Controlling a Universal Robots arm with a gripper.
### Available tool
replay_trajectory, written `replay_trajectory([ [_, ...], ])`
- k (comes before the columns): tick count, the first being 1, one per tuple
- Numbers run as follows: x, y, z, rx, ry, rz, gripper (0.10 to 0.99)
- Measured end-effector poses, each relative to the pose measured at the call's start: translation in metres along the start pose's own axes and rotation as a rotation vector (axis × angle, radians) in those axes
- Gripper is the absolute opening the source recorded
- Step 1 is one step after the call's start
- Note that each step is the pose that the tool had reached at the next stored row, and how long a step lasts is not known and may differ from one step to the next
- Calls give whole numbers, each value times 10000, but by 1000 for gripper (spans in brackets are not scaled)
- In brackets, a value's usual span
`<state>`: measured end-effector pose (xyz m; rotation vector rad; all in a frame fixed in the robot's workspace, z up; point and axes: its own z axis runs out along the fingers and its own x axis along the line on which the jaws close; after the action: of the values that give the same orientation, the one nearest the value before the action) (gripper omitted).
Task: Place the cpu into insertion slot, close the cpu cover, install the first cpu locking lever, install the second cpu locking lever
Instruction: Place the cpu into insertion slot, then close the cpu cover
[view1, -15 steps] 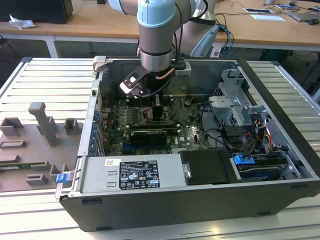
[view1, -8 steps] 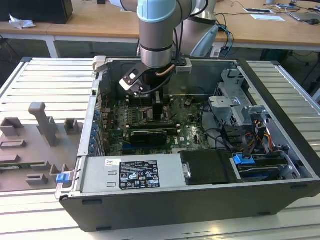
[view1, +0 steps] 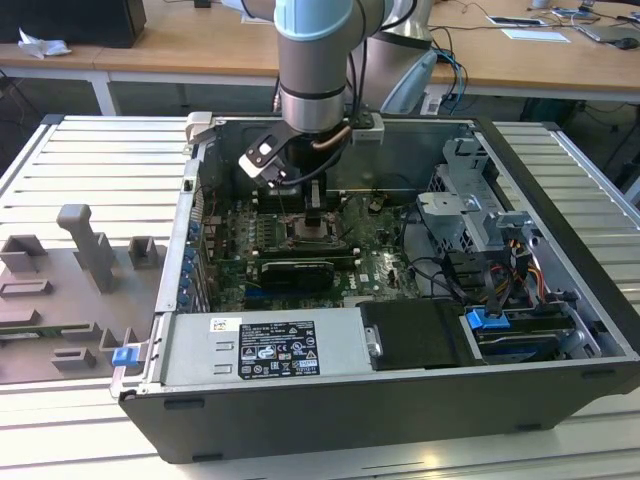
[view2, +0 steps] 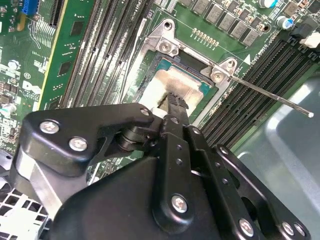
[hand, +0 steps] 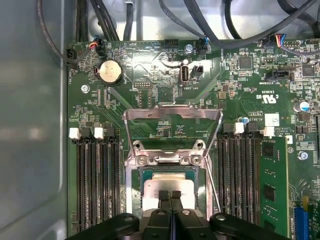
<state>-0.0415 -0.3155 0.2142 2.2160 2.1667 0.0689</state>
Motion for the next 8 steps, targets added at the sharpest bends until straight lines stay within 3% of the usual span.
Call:
replay_trajectory([
  [8, 0, 3, -47, 1, -1, 0, 106],
])
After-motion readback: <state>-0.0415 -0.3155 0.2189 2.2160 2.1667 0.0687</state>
